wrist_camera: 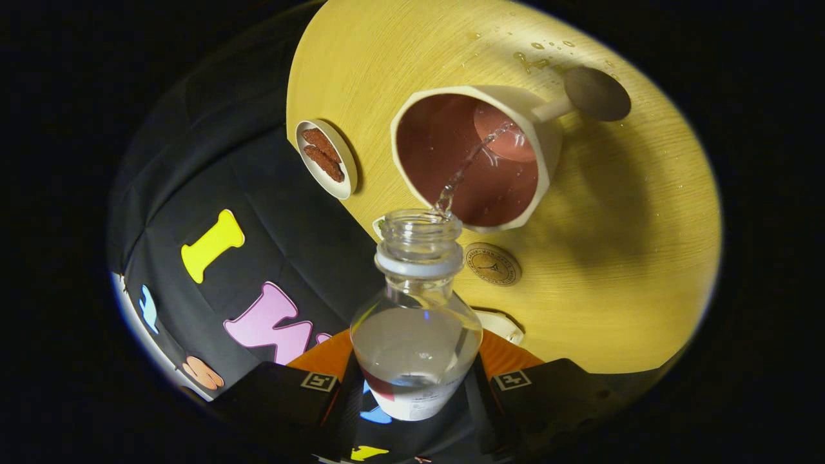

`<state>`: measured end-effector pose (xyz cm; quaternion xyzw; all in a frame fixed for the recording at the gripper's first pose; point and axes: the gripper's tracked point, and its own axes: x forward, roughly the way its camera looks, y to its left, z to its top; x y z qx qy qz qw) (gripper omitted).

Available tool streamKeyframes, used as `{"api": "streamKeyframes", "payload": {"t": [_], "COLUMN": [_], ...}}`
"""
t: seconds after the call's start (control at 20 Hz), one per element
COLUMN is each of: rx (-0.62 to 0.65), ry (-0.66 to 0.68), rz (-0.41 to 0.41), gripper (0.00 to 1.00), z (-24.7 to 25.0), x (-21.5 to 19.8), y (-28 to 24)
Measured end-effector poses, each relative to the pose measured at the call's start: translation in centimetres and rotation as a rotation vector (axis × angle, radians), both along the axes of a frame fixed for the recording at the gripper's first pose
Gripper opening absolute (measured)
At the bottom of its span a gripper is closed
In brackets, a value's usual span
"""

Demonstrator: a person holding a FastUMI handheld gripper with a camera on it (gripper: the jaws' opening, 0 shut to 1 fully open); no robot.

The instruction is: Take the bottle from table, then pour the juice into the cup, finally place the bottle on the coaster

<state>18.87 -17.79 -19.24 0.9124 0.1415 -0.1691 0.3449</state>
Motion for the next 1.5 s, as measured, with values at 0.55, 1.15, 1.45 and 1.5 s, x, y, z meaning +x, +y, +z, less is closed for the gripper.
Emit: {"api": "streamKeyframes", "payload": {"t": [0.55, 1.15, 1.45, 1.5], "rx": [0.171, 0.263, 0.29, 0.29], "ry": [0.003, -0.004, 0.001, 0.002], "rz": [-0.024, -0.046, -0.046, -0.047], "gripper": [0.73, 0.73, 0.73, 0.73], "z": [0.9, 1.6, 1.9, 1.9], "x": [0.5, 0.6, 0.5, 0.4], "y": [-0.1, -0.5, -0.5, -0.6]}}
